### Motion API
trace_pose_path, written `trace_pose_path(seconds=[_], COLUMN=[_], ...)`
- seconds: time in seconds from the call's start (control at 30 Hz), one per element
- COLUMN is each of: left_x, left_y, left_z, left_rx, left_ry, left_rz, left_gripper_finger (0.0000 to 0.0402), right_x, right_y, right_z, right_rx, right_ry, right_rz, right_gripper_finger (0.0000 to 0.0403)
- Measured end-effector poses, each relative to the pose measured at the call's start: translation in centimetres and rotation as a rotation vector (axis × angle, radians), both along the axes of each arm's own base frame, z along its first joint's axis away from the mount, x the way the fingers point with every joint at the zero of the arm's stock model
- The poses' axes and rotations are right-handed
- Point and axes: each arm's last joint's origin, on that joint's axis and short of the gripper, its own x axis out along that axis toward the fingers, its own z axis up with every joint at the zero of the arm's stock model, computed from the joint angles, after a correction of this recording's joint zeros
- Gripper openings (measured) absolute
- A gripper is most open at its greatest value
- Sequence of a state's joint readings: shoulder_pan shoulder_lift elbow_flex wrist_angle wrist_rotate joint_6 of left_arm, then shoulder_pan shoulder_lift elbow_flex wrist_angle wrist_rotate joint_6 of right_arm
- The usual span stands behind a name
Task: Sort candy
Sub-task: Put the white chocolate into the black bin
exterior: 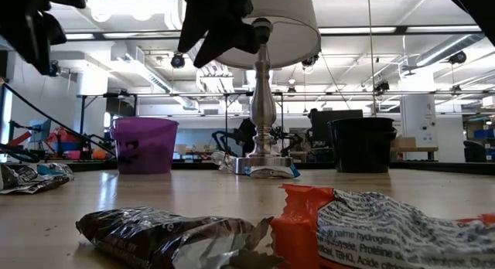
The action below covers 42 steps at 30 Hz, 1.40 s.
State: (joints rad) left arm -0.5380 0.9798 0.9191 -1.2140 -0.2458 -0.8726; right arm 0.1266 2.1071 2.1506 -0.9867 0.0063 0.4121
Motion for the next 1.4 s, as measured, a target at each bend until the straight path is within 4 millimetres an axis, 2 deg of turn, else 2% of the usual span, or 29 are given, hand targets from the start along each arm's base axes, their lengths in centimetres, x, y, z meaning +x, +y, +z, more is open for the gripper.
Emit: trace_pose_path(seconds=[0.23,0.63,0.97,1.2,1.4], left_x=[0.0,-0.5,-0.2,0.7,0.7], left_y=[0.3,0.5,0.5,0.5,0.7], left_z=[-0.8,-5.2,-6.2,-6.8,-8.4], left_rx=[-0.056,-0.215,-0.288,-0.332,-0.345], left_ry=[-0.05,-0.016,-0.093,-0.181,-0.189], left_rz=[0.364,1.075,1.214,1.171,1.196], left_gripper_finger=[0.0168,0.0168,0.0168,0.0168,0.0168], right_x=[0.1,0.1,0.1,0.0,0.0], right_y=[-0.6,-0.5,-0.5,-0.5,-0.5], right_z=[-0.3,-0.3,-0.4,-0.5,-0.5], right_rx=[-0.011,-0.041,-0.11,-0.121,-0.125], right_ry=[0.008,0.006,0.002,0.003,0.003], right_rz=[-0.005,0.05,0.185,0.205,0.212], right_gripper_finger=[0.0162,0.0162,0.0162,0.0162,0.0162])
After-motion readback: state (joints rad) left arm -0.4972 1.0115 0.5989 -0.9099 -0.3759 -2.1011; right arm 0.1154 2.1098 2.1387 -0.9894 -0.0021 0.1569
